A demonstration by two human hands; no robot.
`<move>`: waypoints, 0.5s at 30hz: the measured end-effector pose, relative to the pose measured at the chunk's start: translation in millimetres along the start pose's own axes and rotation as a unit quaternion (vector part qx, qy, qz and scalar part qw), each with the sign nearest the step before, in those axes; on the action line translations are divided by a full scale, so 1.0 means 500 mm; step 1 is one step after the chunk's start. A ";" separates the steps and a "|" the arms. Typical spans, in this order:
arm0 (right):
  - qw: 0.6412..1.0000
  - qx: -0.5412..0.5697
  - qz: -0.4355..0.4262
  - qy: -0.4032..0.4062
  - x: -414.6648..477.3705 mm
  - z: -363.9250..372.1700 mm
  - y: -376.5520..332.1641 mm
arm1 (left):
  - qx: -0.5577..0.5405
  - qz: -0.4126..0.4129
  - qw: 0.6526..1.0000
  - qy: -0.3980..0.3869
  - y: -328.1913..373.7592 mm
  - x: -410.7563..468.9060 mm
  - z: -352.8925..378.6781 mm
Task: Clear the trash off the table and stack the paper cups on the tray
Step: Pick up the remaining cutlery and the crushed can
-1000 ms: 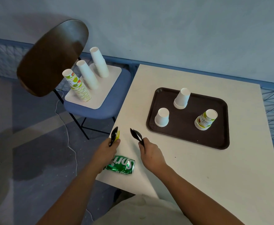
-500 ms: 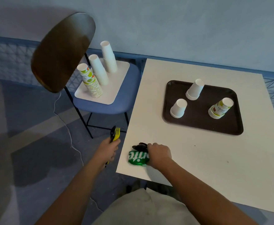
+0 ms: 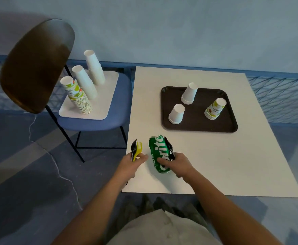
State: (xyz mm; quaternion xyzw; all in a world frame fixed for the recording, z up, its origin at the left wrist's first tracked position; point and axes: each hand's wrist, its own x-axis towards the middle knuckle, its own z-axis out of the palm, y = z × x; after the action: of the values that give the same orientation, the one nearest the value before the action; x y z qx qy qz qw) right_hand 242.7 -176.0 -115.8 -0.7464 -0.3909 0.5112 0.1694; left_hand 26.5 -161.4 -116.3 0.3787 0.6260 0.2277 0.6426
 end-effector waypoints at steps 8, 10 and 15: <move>0.985 0.154 0.005 -0.077 -0.099 -0.034 0.071 | -0.018 0.017 0.997 -0.069 0.020 -0.047 0.154; 0.979 0.185 0.021 -0.081 -0.121 -0.058 0.107 | -0.026 0.009 0.998 -0.064 0.004 -0.057 0.194; 0.948 0.301 0.053 -0.091 -0.176 -0.146 0.229 | -0.062 0.013 0.994 -0.091 -0.034 -0.110 0.331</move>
State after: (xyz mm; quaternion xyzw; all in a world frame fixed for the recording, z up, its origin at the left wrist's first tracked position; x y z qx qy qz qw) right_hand 339.8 -304.6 -104.5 -0.6307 -0.1928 0.6791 0.3222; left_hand 178.8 -247.4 -106.4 0.3652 0.5448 0.2388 0.7161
